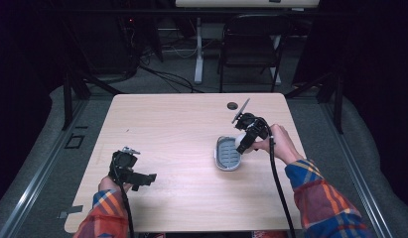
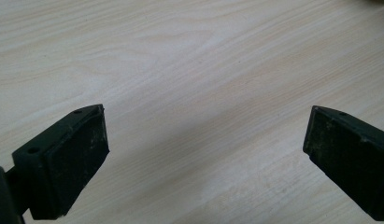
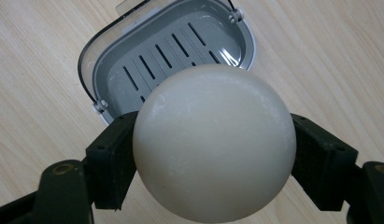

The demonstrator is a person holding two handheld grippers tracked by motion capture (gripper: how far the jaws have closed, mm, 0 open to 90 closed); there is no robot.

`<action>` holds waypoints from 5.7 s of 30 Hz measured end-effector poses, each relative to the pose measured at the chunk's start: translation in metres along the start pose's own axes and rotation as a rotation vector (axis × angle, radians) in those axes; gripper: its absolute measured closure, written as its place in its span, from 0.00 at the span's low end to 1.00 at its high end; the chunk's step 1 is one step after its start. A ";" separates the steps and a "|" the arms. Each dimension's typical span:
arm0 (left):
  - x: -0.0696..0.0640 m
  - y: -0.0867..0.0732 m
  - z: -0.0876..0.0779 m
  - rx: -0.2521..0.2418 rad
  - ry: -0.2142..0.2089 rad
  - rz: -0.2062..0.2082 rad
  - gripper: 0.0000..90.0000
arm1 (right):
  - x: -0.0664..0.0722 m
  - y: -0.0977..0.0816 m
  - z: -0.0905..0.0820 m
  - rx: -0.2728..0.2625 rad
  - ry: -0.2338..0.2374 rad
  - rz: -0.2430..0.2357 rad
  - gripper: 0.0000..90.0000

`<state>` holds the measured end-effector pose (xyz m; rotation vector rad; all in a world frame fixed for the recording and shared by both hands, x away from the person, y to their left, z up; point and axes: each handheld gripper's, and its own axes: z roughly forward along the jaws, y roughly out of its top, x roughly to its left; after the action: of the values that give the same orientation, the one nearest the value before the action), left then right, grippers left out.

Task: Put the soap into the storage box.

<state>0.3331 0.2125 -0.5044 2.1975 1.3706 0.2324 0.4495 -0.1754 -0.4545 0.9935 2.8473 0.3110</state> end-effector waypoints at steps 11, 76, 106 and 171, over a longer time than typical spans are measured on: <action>0.000 0.000 0.000 0.000 -0.002 0.001 0.00 | 0.007 0.015 0.006 0.002 0.009 -0.023 0.26; 0.000 0.000 0.002 0.022 -0.004 -0.001 0.00 | 0.023 0.035 0.065 0.072 0.014 -0.101 0.26; 0.000 0.001 0.004 0.032 -0.012 0.007 0.00 | 0.022 0.017 0.026 -0.047 -0.003 -0.097 0.10; -0.001 0.001 0.003 0.028 -0.018 0.010 0.00 | -0.013 -0.168 0.009 -0.003 0.010 0.174 0.06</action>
<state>0.3348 0.2104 -0.5064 2.2247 1.3609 0.1986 0.3603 -0.3110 -0.5011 1.2452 2.7734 0.3369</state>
